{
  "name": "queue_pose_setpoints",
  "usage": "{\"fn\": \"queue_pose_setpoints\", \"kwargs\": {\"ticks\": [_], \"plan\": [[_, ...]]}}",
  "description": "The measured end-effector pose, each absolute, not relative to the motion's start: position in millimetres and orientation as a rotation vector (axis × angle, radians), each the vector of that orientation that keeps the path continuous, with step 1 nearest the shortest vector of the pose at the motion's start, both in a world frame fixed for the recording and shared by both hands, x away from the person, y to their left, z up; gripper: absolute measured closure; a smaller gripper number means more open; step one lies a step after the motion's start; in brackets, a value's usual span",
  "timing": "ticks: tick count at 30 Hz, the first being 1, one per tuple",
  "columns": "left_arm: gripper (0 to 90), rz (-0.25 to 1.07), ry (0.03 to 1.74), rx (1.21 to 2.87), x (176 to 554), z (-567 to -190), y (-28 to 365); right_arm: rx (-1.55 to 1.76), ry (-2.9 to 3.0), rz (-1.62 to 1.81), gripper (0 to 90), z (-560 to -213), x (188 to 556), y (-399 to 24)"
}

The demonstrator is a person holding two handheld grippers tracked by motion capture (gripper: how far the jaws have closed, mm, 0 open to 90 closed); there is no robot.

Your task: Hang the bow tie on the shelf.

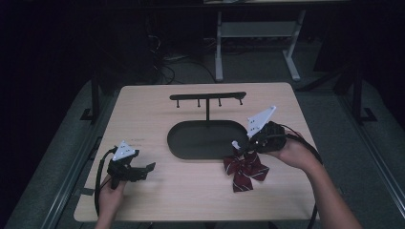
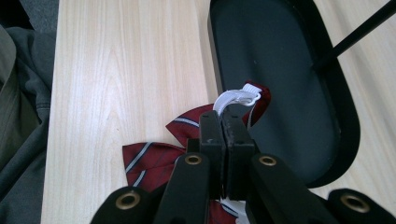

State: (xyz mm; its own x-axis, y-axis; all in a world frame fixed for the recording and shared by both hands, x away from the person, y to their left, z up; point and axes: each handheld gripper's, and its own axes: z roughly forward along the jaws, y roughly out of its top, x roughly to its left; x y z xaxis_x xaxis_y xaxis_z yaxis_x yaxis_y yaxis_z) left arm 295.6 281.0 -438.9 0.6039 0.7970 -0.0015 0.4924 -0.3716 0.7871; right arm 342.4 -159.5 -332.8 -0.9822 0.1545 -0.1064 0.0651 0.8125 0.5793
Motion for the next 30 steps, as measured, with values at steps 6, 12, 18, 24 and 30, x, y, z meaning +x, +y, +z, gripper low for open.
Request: {"fn": "queue_pose_setpoints", "kwargs": {"ticks": [6,12,18,24,30], "plan": [[16.3,0.495,1.012,2.049,296,-439,280,0.158,2.845,0.906,88.1,-323,346,-155],[16.3,0.492,1.014,2.043,296,-439,280,0.145,2.841,0.918,88.1,-318,348,-152],[16.3,0.492,1.013,2.045,296,-439,280,0.146,2.838,0.924,88.1,-314,351,-151],[16.3,0.492,1.009,2.053,296,-438,281,0.143,2.832,0.937,88.1,-308,354,-149],[16.3,0.491,1.015,2.049,297,-439,282,0.122,2.827,0.931,88.1,-298,358,-145]]}}
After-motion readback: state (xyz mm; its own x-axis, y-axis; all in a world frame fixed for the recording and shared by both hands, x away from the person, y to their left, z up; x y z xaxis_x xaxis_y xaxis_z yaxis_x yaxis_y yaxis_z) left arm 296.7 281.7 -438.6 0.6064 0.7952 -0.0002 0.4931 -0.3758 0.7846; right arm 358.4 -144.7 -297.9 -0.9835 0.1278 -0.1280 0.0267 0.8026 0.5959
